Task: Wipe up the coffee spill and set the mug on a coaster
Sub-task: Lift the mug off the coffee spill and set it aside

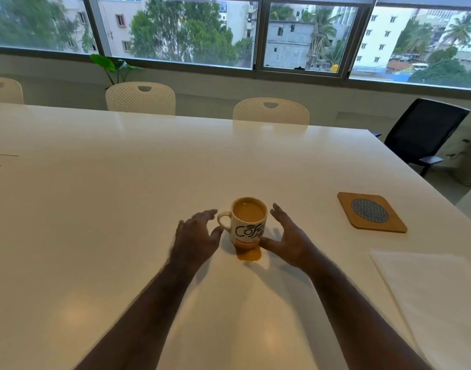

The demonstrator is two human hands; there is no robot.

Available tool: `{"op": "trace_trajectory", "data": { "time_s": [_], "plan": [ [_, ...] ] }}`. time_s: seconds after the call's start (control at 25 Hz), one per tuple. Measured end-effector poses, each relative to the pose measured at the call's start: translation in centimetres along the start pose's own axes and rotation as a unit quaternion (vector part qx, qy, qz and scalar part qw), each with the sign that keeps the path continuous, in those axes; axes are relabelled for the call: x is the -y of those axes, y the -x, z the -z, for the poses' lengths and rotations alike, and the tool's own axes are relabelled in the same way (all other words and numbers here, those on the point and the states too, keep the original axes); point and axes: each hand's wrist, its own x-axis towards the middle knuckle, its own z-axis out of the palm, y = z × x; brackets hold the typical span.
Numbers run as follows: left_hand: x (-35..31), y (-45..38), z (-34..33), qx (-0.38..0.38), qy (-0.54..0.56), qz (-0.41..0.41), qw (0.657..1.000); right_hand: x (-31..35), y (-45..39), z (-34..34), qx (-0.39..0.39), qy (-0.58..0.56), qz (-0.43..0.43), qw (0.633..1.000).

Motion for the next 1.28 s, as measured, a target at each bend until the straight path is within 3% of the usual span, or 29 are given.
{"op": "trace_trajectory", "data": {
  "time_s": [0.12,0.44,1.28],
  "plan": [
    [-0.4,-0.7,-0.1,-0.019,0.068,-0.001,0.997,0.7,-1.7,-0.2,0.031,-0.018,0.015,0.999],
    [0.1,-1.2,-0.2,-0.029,0.1,0.0,0.995,0.2,-3.1,-1.0,-0.003,-0.03,0.062,0.998],
    [0.4,-2.5,1.4,-0.046,0.113,-0.001,0.993,2.3,-4.3,0.0,-0.01,-0.005,0.135,0.991]
  ]
}}
